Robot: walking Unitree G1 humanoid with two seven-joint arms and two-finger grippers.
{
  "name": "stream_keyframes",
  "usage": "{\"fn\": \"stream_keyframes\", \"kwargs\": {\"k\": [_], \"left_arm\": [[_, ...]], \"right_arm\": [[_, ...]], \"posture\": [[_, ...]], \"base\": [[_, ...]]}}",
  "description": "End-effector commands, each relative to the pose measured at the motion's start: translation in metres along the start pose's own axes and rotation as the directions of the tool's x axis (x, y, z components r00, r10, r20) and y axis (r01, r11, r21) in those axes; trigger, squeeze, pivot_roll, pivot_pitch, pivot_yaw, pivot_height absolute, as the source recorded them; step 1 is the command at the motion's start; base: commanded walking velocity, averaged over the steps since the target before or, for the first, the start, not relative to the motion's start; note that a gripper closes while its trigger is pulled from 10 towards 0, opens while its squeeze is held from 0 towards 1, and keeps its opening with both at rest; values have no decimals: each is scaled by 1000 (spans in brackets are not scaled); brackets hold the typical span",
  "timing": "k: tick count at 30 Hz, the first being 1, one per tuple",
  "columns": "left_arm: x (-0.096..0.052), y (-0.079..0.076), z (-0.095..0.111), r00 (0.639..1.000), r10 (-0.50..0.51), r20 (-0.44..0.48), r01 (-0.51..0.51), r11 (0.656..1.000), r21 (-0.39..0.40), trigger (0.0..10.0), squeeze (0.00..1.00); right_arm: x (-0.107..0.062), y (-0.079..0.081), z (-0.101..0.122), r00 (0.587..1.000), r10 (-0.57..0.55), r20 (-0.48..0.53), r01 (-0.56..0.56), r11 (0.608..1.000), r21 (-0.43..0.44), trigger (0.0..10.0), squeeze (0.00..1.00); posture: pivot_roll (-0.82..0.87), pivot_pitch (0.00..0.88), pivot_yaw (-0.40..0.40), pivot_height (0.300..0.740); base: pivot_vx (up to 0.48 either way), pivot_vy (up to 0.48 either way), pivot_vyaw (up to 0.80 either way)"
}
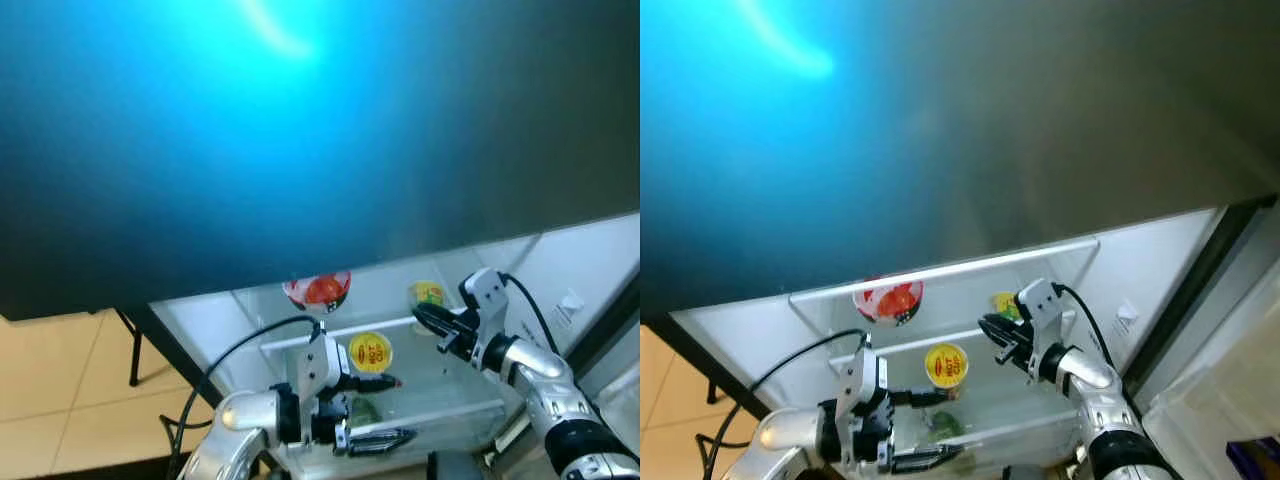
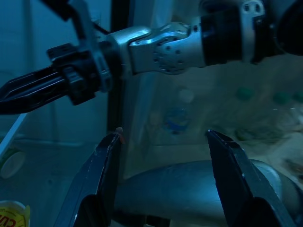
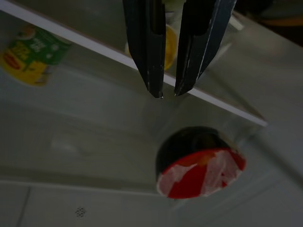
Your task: Restocking fridge
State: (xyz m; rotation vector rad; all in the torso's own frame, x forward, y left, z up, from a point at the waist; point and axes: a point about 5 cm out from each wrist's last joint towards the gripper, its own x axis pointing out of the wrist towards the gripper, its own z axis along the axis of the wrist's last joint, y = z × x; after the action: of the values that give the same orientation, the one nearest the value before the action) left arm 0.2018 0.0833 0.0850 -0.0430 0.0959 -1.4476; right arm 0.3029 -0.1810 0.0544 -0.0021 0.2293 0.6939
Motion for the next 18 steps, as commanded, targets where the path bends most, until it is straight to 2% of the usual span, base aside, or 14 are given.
{"fn": "stream_keyframes", "kwargs": {"k": [1, 7, 18], "left_arm": [[-6, -1, 0, 1000, -9, -22, 9, 1000, 4, 10000, 0], [-9, -11, -2, 996, -71, -58, 69, 997, -24, 10000, 0], [-14, -11, -8, 994, -42, -96, 36, 997, -64, 10000, 0]], "right_arm": [[1, -4, 10, 1000, -5, 27, 6, 1000, -30, 10000, 0], [0, -8, 8, 999, -36, 8, 36, 999, -33, 10000, 0], [0, -6, 3, 1000, -19, 10, 19, 1000, -6, 10000, 0]], "posture": [[-76, 0, 41, 670], [-78, 0, 42, 685], [-78, 0, 41, 685]], "base": [[0, 0, 0], [0, 0, 0], [0, 0, 0]]}}
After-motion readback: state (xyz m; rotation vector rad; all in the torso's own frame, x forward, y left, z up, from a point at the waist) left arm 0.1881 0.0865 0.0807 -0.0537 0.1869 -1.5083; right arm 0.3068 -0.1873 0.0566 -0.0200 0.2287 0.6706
